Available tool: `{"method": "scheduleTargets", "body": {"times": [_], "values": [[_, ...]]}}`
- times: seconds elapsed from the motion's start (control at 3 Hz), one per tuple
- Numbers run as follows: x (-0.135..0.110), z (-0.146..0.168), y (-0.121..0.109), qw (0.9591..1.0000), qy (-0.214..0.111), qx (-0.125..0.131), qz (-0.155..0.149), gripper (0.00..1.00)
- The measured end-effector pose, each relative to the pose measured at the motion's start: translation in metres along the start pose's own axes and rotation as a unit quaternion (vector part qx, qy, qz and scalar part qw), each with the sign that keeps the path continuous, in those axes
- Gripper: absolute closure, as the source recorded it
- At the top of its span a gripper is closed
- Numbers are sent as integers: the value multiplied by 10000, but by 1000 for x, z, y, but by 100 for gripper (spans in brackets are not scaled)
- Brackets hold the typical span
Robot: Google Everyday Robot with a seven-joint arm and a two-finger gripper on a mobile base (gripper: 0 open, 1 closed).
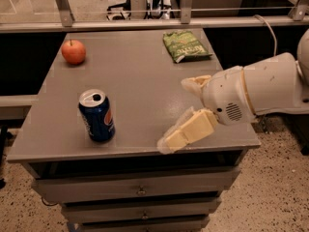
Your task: Move pepsi can near green jalapeno chip bag
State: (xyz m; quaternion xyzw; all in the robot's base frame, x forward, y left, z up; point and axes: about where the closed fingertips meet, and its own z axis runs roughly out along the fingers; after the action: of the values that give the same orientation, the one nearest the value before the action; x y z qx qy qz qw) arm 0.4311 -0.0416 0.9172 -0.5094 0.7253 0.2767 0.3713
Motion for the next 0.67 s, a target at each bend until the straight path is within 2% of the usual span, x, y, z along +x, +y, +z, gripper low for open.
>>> {"method": "scheduleTargets", "body": {"times": [0.33, 0.67], "values": [[-17, 28, 5, 9981, -603, -118, 31, 0], [-39, 53, 7, 9930, -1167, -181, -19, 0]]}}
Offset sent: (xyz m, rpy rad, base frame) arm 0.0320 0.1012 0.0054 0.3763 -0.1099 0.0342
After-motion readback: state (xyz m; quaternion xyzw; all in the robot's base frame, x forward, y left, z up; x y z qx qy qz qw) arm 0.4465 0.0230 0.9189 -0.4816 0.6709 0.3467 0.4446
